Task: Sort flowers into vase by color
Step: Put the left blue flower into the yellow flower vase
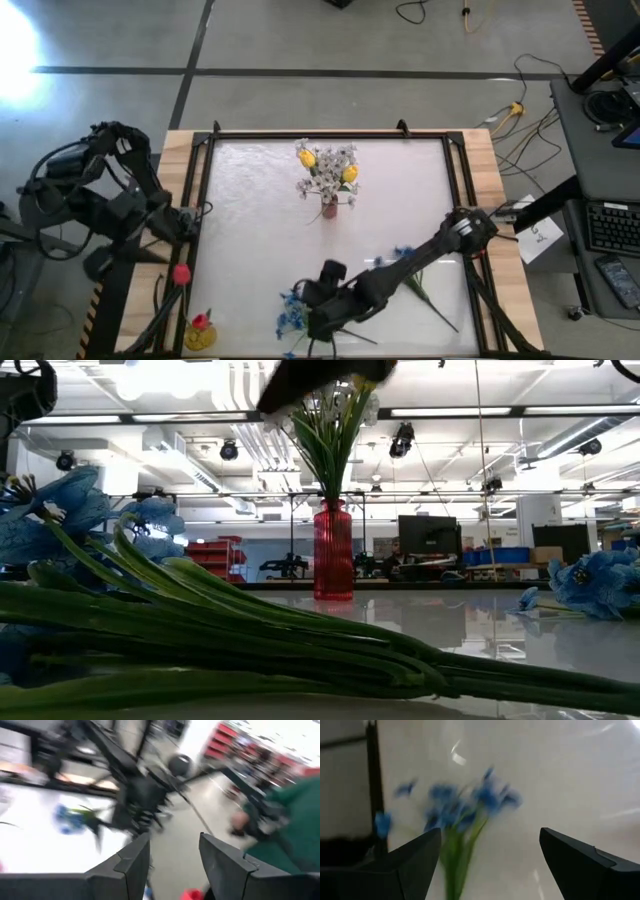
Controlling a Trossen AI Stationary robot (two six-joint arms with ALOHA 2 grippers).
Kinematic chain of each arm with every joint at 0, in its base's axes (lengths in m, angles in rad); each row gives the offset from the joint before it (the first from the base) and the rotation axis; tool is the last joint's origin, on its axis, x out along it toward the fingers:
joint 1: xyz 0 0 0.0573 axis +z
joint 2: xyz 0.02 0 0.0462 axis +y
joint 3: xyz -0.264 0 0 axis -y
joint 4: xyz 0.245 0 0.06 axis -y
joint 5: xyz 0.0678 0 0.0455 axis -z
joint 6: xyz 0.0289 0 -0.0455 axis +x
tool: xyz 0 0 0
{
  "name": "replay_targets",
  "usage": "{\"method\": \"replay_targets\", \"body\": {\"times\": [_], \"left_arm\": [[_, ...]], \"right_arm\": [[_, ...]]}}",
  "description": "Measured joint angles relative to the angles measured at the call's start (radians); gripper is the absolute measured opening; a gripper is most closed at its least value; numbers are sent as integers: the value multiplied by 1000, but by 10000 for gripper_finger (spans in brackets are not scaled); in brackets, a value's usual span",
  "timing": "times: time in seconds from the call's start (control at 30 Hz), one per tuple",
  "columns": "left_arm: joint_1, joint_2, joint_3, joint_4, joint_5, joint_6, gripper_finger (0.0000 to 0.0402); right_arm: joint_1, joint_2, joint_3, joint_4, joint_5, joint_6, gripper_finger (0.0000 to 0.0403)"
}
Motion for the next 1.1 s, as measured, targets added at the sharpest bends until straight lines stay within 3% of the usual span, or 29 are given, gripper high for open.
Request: {"method": "replay_targets", "body": {"times": [0.13, 0.37, 0.5, 0.73, 1.03, 1.1], "left_arm": [[0, 5, -3, -18, -52, -49, 161], [1, -1, -3, -164, 147, -428, 161], [1, 5, -4, -230, 168, -561, 161], [1, 8, -4, -267, 92, -510, 161], [2, -37, -4, -284, 37, -357, 162], [2, -56, -4, -284, 34, -313, 161]], "right_arm": [[15, 63, 0, -3, -125, 20, 329], [28, 155, 0, 14, -163, 0, 322], [25, 198, 0, 52, -191, -34, 297], [16, 248, 3, 80, -164, -46, 202], [-26, 236, 40, 106, -57, -84, 27], [-46, 216, 79, 112, -17, -100, 21]]}}
